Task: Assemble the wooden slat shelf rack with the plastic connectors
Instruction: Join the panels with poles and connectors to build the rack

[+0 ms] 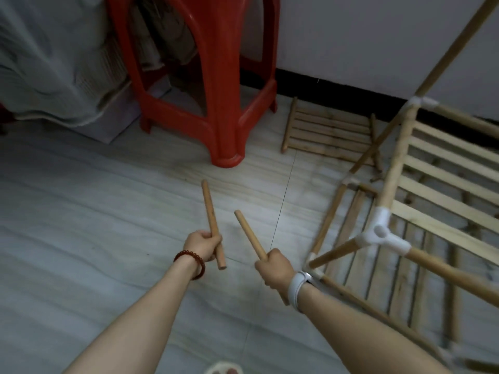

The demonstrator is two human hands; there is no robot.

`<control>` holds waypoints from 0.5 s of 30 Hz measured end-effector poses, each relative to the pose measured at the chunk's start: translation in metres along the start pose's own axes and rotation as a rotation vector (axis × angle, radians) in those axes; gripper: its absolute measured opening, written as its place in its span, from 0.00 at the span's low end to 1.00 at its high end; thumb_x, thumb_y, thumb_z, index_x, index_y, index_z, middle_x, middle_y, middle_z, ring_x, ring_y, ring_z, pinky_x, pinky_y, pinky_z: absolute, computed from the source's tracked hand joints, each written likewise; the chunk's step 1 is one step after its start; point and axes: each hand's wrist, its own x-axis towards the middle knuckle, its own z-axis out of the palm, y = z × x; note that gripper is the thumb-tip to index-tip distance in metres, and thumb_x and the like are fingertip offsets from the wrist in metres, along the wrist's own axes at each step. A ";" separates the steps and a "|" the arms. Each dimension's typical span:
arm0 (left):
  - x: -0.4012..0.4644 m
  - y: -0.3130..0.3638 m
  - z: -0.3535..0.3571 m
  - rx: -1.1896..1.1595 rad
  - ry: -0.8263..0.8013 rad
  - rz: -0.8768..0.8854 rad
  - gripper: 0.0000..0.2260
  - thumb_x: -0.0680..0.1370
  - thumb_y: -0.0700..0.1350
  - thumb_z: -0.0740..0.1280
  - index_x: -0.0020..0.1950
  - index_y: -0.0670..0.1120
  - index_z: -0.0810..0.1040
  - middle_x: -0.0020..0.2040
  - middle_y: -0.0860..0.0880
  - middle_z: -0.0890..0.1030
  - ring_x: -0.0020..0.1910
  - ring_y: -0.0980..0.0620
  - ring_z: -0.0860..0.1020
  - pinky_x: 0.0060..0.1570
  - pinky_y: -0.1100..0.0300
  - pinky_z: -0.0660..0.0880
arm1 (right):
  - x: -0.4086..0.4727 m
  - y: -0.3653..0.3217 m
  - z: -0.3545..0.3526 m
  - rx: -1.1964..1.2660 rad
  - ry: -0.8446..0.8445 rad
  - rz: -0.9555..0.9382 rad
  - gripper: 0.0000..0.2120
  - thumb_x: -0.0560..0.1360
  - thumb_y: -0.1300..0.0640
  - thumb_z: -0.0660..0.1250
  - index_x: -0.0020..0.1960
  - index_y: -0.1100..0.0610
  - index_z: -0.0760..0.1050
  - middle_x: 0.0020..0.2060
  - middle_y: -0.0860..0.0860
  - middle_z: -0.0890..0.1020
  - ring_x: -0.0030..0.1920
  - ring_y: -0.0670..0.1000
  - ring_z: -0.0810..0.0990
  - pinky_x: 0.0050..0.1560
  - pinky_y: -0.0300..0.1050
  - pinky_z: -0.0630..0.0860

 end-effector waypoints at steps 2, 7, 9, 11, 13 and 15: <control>-0.032 0.029 -0.002 -0.110 -0.016 0.093 0.06 0.77 0.41 0.65 0.51 0.39 0.74 0.36 0.46 0.78 0.32 0.52 0.75 0.28 0.63 0.71 | -0.027 -0.014 -0.024 0.021 -0.024 -0.024 0.08 0.77 0.57 0.59 0.52 0.61 0.67 0.43 0.56 0.75 0.32 0.50 0.73 0.30 0.41 0.70; -0.144 0.109 -0.016 -0.251 -0.059 0.505 0.07 0.78 0.39 0.64 0.54 0.43 0.68 0.41 0.48 0.80 0.39 0.55 0.79 0.34 0.61 0.75 | -0.125 -0.045 -0.105 0.114 0.101 -0.215 0.04 0.78 0.60 0.58 0.50 0.60 0.68 0.34 0.52 0.72 0.29 0.49 0.71 0.29 0.42 0.69; -0.187 0.138 -0.014 -0.270 -0.125 0.625 0.05 0.78 0.38 0.63 0.52 0.44 0.70 0.41 0.48 0.80 0.41 0.53 0.79 0.36 0.62 0.78 | -0.160 -0.043 -0.138 0.147 0.268 -0.319 0.04 0.78 0.59 0.57 0.50 0.59 0.68 0.33 0.52 0.72 0.29 0.49 0.71 0.30 0.42 0.70; -0.221 0.159 -0.003 -0.299 -0.201 0.686 0.04 0.78 0.37 0.64 0.51 0.43 0.71 0.43 0.46 0.80 0.41 0.49 0.80 0.39 0.59 0.80 | -0.190 -0.032 -0.168 0.261 0.439 -0.387 0.04 0.79 0.58 0.56 0.52 0.58 0.67 0.34 0.51 0.72 0.30 0.49 0.71 0.31 0.42 0.70; -0.246 0.169 0.014 -0.259 -0.261 0.714 0.09 0.77 0.36 0.65 0.56 0.42 0.70 0.46 0.44 0.79 0.42 0.47 0.81 0.43 0.56 0.81 | -0.213 -0.017 -0.190 0.515 0.528 -0.421 0.06 0.79 0.59 0.56 0.55 0.58 0.66 0.36 0.52 0.72 0.31 0.49 0.71 0.32 0.41 0.70; -0.269 0.172 0.039 -0.121 -0.294 0.791 0.10 0.76 0.37 0.67 0.54 0.44 0.70 0.48 0.43 0.79 0.46 0.46 0.82 0.47 0.53 0.80 | -0.236 0.005 -0.208 0.773 0.614 -0.425 0.07 0.80 0.60 0.56 0.57 0.58 0.66 0.37 0.52 0.72 0.33 0.48 0.72 0.33 0.39 0.71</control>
